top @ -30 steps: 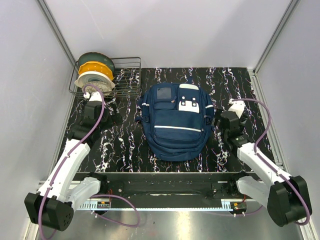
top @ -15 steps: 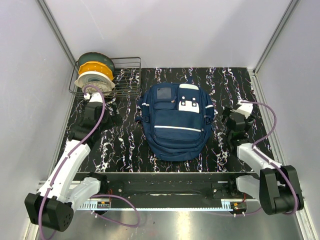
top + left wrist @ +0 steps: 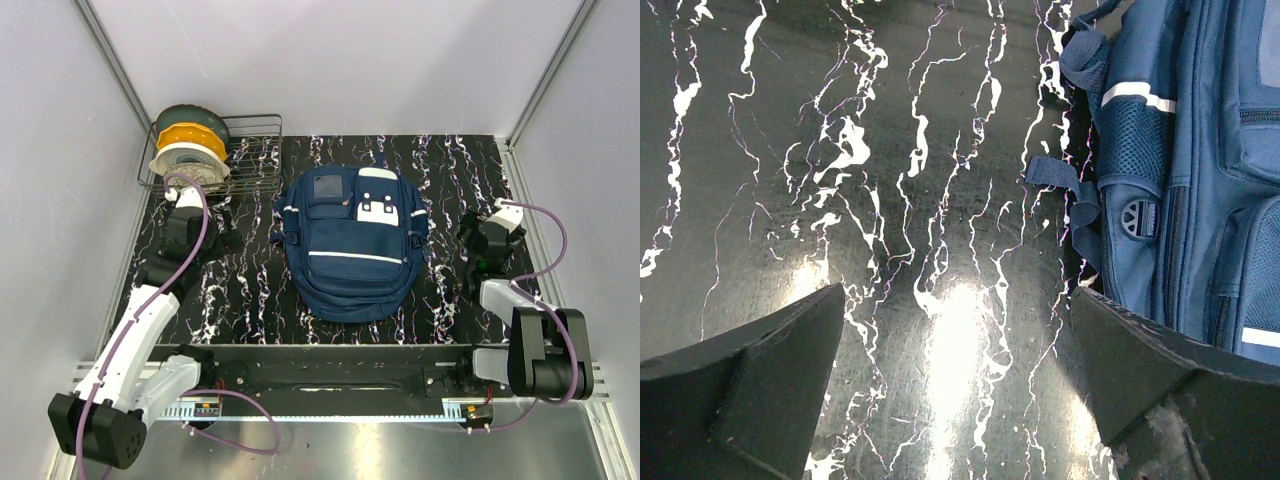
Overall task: Pack the student bag
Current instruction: Reset both arms
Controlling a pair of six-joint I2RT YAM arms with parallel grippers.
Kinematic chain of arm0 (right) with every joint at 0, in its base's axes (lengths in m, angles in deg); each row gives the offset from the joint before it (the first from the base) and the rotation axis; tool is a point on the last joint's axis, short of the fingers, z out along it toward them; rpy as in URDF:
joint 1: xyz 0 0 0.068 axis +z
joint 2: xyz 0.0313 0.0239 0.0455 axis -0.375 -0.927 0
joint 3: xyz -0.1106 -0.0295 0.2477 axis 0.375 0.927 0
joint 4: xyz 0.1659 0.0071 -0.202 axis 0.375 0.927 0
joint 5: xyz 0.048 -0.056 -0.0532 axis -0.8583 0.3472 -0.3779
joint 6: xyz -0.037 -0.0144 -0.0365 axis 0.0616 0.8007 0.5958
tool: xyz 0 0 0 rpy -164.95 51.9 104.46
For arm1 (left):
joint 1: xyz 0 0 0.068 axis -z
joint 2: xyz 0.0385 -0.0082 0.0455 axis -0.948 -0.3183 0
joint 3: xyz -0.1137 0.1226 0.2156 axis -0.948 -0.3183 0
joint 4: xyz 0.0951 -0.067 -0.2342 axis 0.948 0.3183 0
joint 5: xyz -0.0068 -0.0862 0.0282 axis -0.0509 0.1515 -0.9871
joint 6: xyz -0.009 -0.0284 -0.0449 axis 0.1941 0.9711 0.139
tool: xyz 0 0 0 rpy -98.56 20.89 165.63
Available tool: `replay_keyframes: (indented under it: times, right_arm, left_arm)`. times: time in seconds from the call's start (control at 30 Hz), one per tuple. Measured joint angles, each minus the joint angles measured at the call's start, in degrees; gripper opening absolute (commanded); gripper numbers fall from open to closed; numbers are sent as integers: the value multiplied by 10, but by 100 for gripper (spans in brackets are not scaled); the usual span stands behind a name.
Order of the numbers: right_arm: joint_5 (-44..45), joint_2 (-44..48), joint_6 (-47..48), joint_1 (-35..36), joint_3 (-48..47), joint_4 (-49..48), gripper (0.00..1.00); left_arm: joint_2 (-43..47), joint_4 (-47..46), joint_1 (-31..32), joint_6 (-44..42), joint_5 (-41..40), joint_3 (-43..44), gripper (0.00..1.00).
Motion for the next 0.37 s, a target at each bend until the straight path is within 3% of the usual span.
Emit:
replay_keyframes:
  times: [0.37]
  right_arm:
    - [-24, -28, -1, -5, 2, -29, 100]
  left_arm:
    - [20, -15, 0, 0, -9, -12, 99]
